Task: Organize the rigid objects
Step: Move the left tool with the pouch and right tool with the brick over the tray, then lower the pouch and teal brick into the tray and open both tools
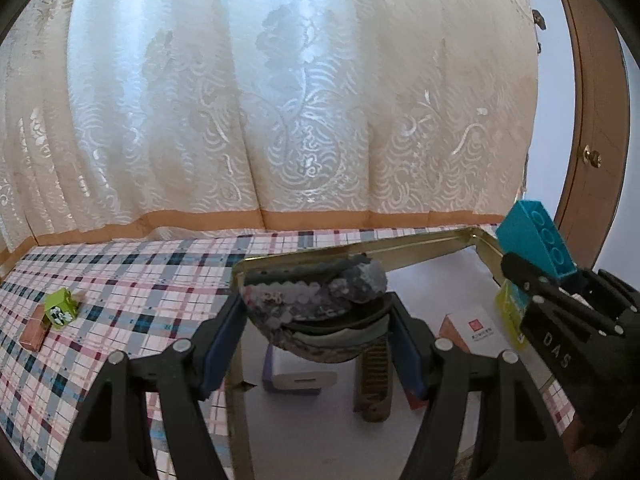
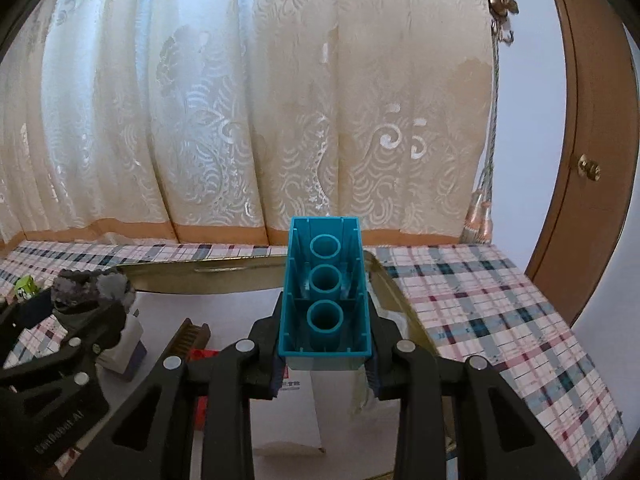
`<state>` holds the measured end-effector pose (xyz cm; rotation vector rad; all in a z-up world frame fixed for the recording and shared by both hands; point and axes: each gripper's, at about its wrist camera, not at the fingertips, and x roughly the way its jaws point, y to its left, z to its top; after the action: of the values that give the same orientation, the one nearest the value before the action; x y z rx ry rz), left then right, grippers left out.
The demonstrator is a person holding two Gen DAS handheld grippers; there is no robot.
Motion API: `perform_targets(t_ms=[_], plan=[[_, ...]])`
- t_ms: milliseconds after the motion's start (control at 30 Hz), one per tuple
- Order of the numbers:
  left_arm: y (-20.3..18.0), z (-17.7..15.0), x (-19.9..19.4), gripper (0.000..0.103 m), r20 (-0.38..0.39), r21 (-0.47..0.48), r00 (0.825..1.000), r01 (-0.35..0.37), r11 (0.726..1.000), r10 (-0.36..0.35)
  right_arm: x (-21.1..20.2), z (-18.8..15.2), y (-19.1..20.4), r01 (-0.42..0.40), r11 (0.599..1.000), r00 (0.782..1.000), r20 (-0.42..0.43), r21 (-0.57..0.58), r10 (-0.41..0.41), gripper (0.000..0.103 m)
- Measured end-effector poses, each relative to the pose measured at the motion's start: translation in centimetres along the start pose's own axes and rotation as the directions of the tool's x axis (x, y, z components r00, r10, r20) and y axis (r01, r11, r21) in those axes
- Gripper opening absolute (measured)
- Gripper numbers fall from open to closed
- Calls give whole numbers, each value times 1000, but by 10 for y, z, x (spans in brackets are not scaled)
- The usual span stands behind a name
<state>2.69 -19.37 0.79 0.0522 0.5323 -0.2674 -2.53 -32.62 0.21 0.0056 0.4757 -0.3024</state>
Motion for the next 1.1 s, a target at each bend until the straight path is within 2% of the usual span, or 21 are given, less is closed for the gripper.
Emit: perform_targets(t_ms=[600,1100], plan=[[-11,-6,18,69,-81,1,996,29,1000,-29,30,-12,6,-12,1000,990,-139,-18,9,34],[-15,-8,21,69,-97,27,995,4,1000,-2,33,-12,6,-5,1000,988,-153,-23,2,34]])
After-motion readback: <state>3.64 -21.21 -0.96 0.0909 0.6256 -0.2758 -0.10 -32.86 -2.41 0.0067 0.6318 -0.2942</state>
